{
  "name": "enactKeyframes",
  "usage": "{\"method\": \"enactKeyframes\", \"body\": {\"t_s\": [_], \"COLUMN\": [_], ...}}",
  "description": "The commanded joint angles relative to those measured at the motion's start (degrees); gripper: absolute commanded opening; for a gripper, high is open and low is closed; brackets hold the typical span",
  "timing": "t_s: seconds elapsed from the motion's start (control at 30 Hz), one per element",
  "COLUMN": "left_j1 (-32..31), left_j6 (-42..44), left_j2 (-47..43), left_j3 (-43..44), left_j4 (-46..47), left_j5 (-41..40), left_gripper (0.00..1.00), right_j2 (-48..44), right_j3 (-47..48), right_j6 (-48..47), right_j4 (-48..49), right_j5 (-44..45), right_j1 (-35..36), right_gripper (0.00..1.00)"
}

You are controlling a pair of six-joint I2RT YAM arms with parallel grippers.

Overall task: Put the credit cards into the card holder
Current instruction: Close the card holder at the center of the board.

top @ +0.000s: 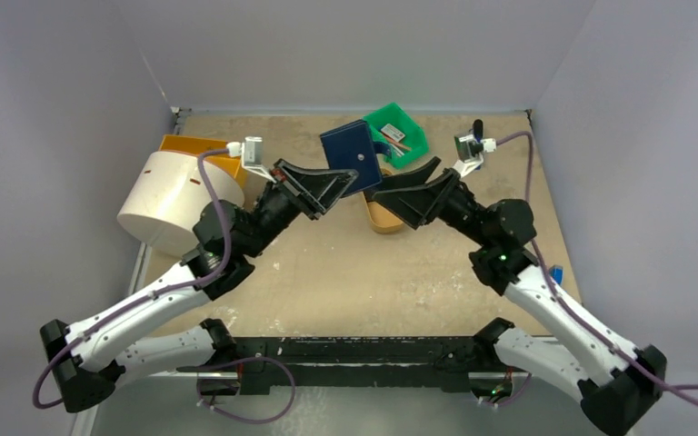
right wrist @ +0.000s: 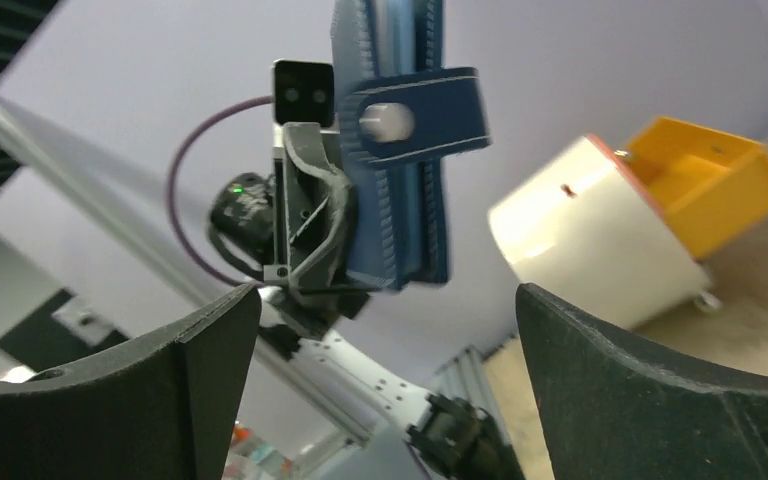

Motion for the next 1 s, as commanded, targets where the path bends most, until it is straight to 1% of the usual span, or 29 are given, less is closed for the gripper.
{"method": "enactKeyframes", "body": {"t_s": [0.0,0.03,0.07,0.1,0.13,0.2,0.27,0.33,0.4,0.47,0.53,0.6,0.67,0.73,0.83,0.97], "left_j1": [0.0,0.1,0.1,0.0,0.1,0.0,0.0,0.1,0.0,0.1,0.0,0.0,0.1,0.0,0.1,0.0], "left_j6": [6.6,7.3,7.9,8.4,8.7,8.3,6.7,4.7,2.9,1.6,0.9,0.5,0.1,-0.4,-0.8,-1.3], "left_j2": [-7.2,-8.4,-9.4,-10.3,-11.2,-12.6,-13.6,-13.8,-13.2,-11.9,-10.7,-9.9,-9.7,-9.8,-9.9,-10.2], "left_j3": [3.7,3.4,3.0,2.5,1.6,-0.7,-3.4,-5.5,-6.6,-7.4,-8.0,-8.7,-9.7,-10.8,-11.8,-13.0], "left_j4": [-14.8,-18.2,-21.3,-23.7,-25.7,-27.5,-27.6,-27.3,-26.7,-25.8,-24.9,-24.1,-22.9,-22.4,-21.6,-21.2], "left_j5": [-14.1,-18.1,-20.6,-22.5,-23.6,-25.1,-25.3,-24.4,-23.2,-21.5,-19.9,-19.0,-18.3,-18.6,-18.7,-18.5], "left_gripper": [0.00,0.00,0.00,0.00,0.00,0.00,0.00,0.00,0.00,0.00,0.00,0.00,0.00,0.00,0.00,0.00], "right_j2": [-9.7,-11.6,-13.0,-14.5,-16.3,-19.3,-20.0,-18.6,-15.7,-13.5,-13.2,-13.1,-12.4,-11.5,-12.2,-12.9], "right_j3": [9.9,10.7,10.6,10.5,9.5,7.1,6.8,9.0,13.0,16.0,15.1,14.4,14.1,13.6,11.7,10.1], "right_j6": [-23.0,-24.6,-22.4,-20.1,-20.5,-24.2,-25.6,-27.2,-31.1,-32.1,-32.4,-35.1,-35.0,-35.3,-39.4,-40.7], "right_j4": [-39.5,-46.8,-51.7,-56.9,-58.7,-57.4,-57.6,-59.6,-62.8,-66.1,-65.8,-64.5,-64.1,-63.4,-58.7,-56.3], "right_j5": [9.1,12.8,17.6,24.4,27.4,29.8,31.6,33.6,38.9,41.1,43.7,43.9,42.3,38.5,34.5,28.5], "right_j1": [0.1,0.1,0.1,0.1,0.1,0.1,0.1,0.1,0.1,0.1,0.1,0.1,0.1,0.1,0.1,0.1], "right_gripper": [0.99,0.99,0.99,0.99,0.99,0.99,0.99,0.99,0.99,0.99,0.99,0.99,0.99,0.99,0.98,0.94]}}
